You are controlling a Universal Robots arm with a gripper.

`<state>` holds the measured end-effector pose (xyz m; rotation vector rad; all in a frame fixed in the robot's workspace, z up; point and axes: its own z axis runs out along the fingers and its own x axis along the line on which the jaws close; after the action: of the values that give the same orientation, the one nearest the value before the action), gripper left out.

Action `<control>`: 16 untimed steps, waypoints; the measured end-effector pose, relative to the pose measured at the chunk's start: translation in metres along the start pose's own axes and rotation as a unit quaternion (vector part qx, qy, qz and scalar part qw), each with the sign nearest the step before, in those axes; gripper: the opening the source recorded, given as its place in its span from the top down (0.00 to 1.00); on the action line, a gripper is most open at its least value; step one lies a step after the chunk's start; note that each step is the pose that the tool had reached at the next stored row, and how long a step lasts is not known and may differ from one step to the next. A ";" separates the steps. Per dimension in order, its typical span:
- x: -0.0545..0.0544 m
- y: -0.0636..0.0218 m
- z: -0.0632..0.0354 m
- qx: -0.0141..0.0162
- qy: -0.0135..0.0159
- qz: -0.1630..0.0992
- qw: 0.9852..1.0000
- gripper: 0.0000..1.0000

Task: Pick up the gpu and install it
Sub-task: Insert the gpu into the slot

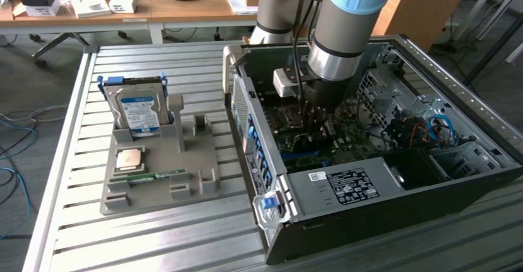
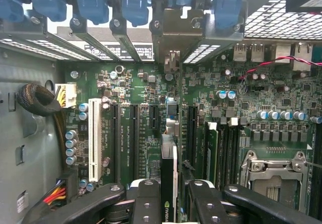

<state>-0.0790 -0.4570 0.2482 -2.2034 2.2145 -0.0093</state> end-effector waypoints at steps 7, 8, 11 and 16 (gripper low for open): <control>0.000 0.0001 0.0003 0.000 0.000 0.000 1.000 0.74; 0.000 0.0001 0.0007 0.000 0.000 0.000 1.000 0.74; -0.001 0.0001 0.0010 0.000 0.000 0.000 1.000 0.74; 0.000 0.0003 0.0014 0.000 0.000 0.000 1.000 0.74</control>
<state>-0.0793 -0.4565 0.2468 -2.2033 2.2143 -0.0092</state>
